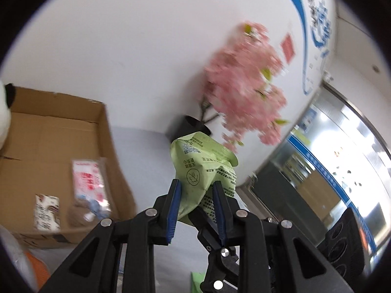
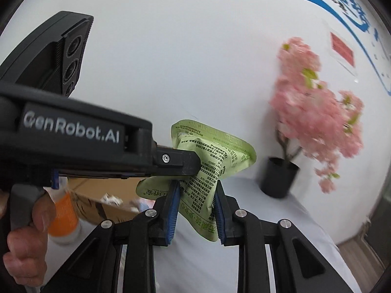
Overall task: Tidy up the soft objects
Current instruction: 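Carry the pale green pouch into the box and release it, then move the right gripper to the green packet and grasp it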
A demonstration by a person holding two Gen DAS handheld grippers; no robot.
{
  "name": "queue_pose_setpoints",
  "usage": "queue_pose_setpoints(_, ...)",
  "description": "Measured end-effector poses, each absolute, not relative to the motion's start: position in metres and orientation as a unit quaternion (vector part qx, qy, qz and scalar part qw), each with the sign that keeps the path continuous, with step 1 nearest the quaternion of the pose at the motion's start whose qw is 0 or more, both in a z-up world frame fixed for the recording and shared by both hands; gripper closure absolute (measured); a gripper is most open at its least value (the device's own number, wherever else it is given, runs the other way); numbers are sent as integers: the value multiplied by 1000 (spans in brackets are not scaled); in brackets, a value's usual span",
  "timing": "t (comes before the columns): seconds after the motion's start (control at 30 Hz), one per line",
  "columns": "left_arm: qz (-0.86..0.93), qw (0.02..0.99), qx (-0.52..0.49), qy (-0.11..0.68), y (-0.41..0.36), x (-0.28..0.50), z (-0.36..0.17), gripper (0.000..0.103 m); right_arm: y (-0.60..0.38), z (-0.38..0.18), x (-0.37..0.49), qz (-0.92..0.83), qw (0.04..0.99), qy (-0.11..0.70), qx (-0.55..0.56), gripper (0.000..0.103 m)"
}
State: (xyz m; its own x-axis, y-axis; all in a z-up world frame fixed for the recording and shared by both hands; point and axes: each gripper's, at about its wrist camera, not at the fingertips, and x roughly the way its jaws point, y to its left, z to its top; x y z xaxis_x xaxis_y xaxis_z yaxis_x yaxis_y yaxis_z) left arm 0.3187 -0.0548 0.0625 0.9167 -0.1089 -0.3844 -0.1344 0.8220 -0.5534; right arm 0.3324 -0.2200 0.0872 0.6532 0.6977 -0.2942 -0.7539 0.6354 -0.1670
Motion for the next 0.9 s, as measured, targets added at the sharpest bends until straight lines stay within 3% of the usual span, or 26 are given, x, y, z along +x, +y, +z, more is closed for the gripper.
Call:
queue_pose_setpoints(0.3, 138, 883, -338, 295, 23, 342, 38, 77, -114, 59, 390, 501, 829, 228, -98, 79)
queue_pose_setpoints(0.43, 155, 853, -375, 329, 37, 341, 26, 64, -91, 41, 410, 531, 790, 298, -73, 79)
queue_pose_setpoints(0.53, 147, 858, -367, 327, 31, 336, 33, 61, -79, 31, 420, 510, 789, 333, -85, 77)
queue_pose_setpoints(0.6, 144, 870, -346, 322, 23, 327, 44, 56, -82, 34, 427, 499, 795, 335, -86, 66)
queue_pose_setpoints(0.67, 137, 882, -326, 312, 10, 318, 59, 55, -93, 43, 421, 492, 804, 325, -76, 38)
queue_pose_setpoints(0.73, 134, 899, -290, 299, -2, 302, 74, 55, -104, 54, 412, 494, 809, 312, -67, 26)
queue_pose_setpoints(0.8, 134, 919, -247, 278, -17, 279, 88, 55, -120, 67, 392, 497, 813, 296, -63, 25)
queue_pose_setpoints(0.83, 133, 926, -228, 271, -24, 268, 92, 67, -130, 73, 382, 500, 816, 285, -62, 28)
queue_pose_setpoints(0.87, 131, 933, -206, 264, -31, 255, 95, 98, -148, 75, 372, 503, 816, 276, -62, 36)
queue_pose_setpoints(0.9, 139, 937, -182, 262, -39, 240, 96, 101, -157, 78, 363, 505, 817, 272, -63, 40)
